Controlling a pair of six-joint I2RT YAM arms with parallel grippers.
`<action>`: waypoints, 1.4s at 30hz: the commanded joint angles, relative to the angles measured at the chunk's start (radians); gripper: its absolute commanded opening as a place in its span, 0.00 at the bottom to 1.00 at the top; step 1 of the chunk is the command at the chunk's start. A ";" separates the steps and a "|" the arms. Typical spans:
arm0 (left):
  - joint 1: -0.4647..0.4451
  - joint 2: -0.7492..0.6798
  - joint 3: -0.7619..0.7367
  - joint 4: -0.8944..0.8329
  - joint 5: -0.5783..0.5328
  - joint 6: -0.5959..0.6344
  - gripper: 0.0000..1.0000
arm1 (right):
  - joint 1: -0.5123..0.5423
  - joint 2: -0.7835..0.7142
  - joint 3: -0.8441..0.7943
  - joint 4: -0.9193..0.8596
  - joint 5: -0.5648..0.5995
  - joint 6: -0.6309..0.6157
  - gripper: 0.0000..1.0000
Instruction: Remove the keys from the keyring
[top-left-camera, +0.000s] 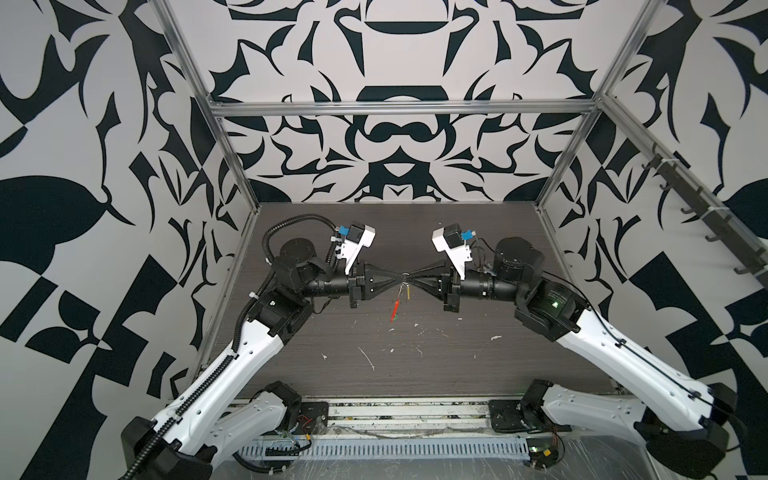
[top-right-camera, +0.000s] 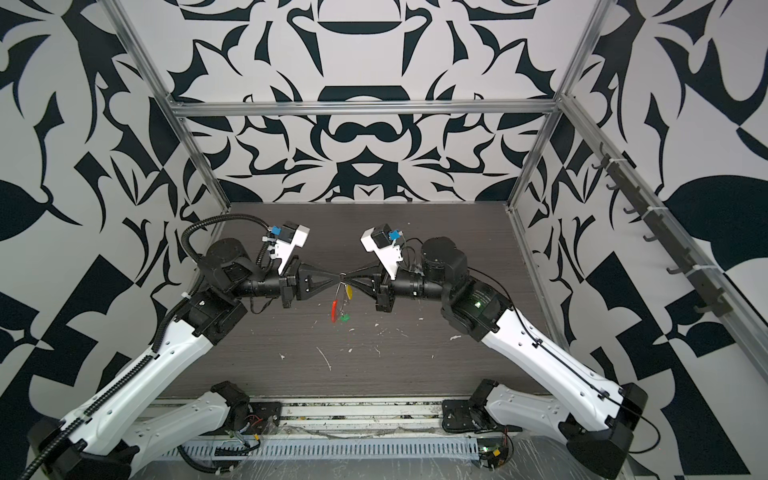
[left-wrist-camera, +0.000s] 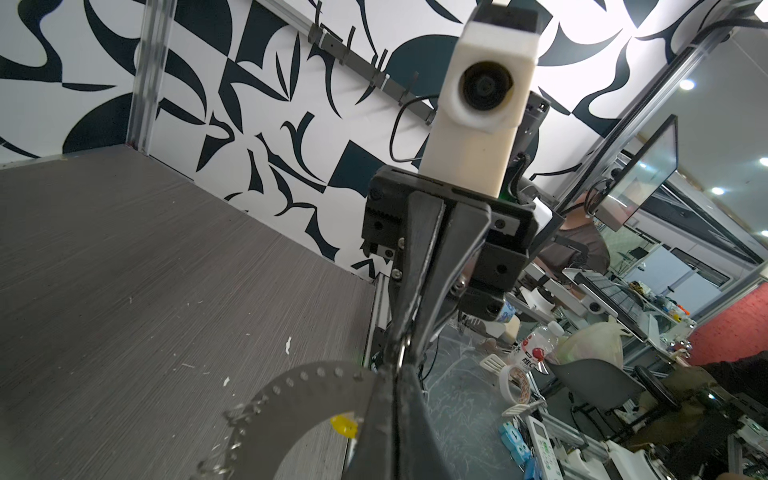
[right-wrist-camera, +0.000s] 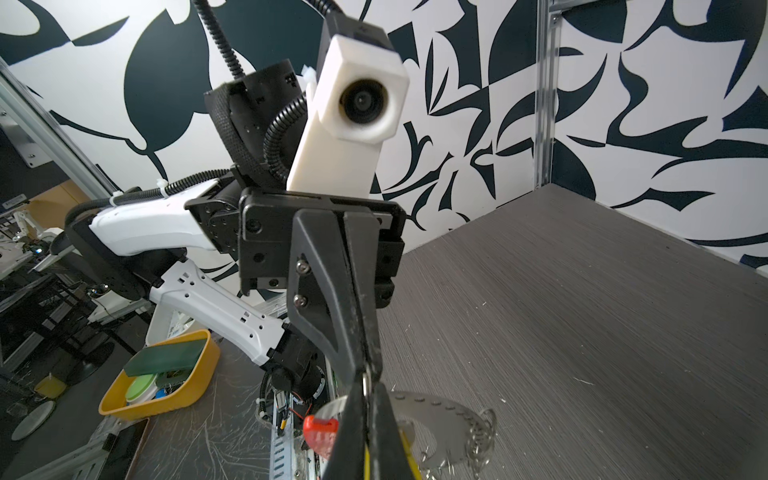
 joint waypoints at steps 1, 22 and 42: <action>-0.016 -0.010 -0.026 0.067 -0.020 -0.015 0.00 | 0.005 -0.004 0.010 0.093 0.029 -0.010 0.01; -0.015 -0.084 -0.113 0.282 -0.112 -0.068 0.00 | 0.006 -0.084 -0.140 0.196 0.051 -0.039 0.48; -0.014 -0.088 -0.122 0.277 -0.104 -0.083 0.00 | 0.006 -0.042 -0.105 0.183 -0.003 -0.049 0.21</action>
